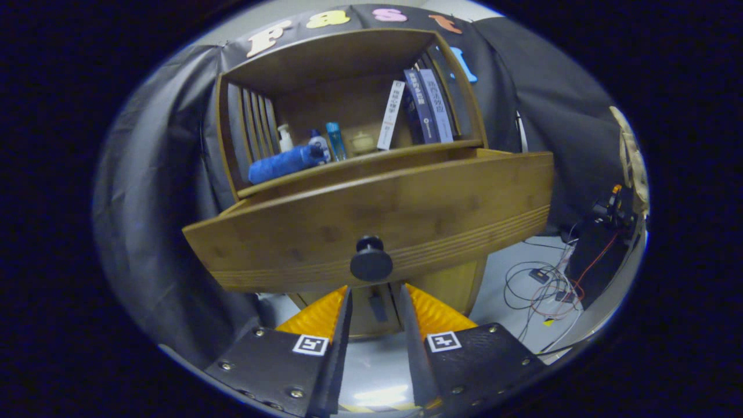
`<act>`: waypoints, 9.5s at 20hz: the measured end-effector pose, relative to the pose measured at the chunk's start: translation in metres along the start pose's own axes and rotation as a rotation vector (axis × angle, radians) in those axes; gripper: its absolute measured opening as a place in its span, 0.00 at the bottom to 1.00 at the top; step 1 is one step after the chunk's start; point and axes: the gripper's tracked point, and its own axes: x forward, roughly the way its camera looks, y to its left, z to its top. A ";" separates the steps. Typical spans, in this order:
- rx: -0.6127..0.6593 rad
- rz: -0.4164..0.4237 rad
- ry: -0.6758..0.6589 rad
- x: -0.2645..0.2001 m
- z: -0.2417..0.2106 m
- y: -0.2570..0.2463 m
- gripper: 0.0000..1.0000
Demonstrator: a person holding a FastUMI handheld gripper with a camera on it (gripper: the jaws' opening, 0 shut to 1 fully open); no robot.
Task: Pull open the drawer, take out the items inside it, and place them on the countertop above the cabinet.
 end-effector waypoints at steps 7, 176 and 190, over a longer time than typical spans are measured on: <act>-0.042 0.017 -0.212 -0.008 0.119 0.013 0.48; -0.166 0.004 -0.060 0.043 0.053 0.014 0.91; -0.195 -0.010 -0.043 0.057 0.050 0.009 0.91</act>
